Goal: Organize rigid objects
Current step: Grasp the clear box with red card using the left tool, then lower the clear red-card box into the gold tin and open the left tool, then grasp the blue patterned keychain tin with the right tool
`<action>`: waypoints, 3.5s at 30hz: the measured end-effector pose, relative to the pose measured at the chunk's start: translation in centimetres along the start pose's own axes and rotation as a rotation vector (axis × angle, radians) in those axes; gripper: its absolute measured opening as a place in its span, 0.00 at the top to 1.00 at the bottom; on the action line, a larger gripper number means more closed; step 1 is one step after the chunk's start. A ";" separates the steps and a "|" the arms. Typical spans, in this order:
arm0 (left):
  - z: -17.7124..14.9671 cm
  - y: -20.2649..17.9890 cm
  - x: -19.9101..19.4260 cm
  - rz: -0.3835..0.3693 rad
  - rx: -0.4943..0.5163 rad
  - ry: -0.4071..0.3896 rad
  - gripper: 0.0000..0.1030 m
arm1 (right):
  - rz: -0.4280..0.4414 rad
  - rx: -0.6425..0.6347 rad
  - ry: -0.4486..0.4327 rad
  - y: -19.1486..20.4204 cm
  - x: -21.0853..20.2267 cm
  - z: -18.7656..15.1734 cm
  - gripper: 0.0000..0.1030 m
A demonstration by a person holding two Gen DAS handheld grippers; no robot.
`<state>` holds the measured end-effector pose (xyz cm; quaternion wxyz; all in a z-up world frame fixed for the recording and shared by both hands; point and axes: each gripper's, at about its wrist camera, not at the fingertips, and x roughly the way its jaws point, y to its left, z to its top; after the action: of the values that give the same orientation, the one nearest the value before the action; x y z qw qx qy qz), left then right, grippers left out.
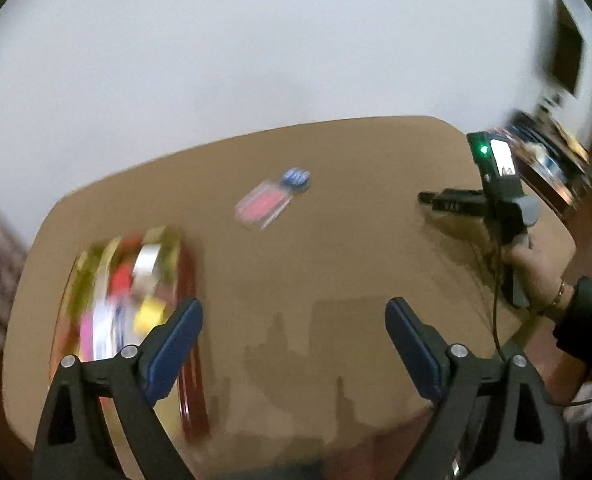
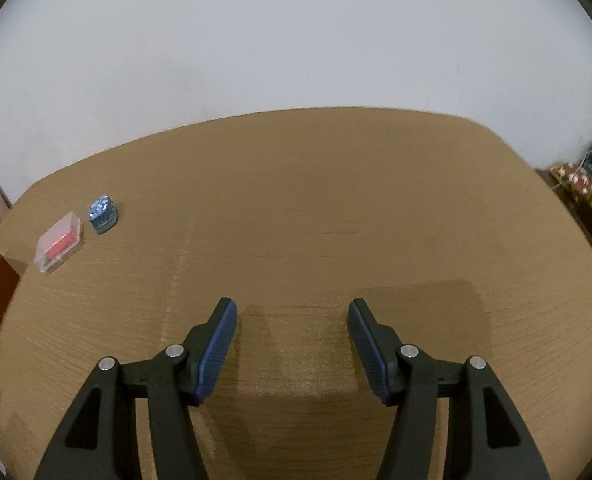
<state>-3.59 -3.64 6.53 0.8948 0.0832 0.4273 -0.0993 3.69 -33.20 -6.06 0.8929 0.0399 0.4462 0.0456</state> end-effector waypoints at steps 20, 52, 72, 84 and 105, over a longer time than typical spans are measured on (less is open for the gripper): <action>9.8 2.2 20.7 -0.075 0.290 0.336 0.12 | 0.199 0.044 -0.080 -2.4 -6.0 -0.7 0.41; -5.5 15.0 -2.8 0.063 -0.254 0.388 0.52 | 0.169 0.047 -0.030 -2.6 -5.8 0.4 0.39; -7.7 12.0 5.6 -0.064 0.172 0.538 0.51 | 0.121 0.009 0.015 0.7 -3.3 0.2 0.37; -8.5 14.9 0.8 -0.055 0.023 0.408 0.36 | 0.113 -0.003 0.018 0.9 -3.1 0.1 0.35; -16.2 12.0 -9.5 0.297 -0.866 -0.095 0.34 | 0.241 -0.369 0.040 18.0 -3.0 7.7 0.35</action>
<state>-18.59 12.79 4.68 0.8702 -0.2428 0.3715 0.2140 7.25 -15.93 2.97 0.8641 -0.0722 0.4401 0.2335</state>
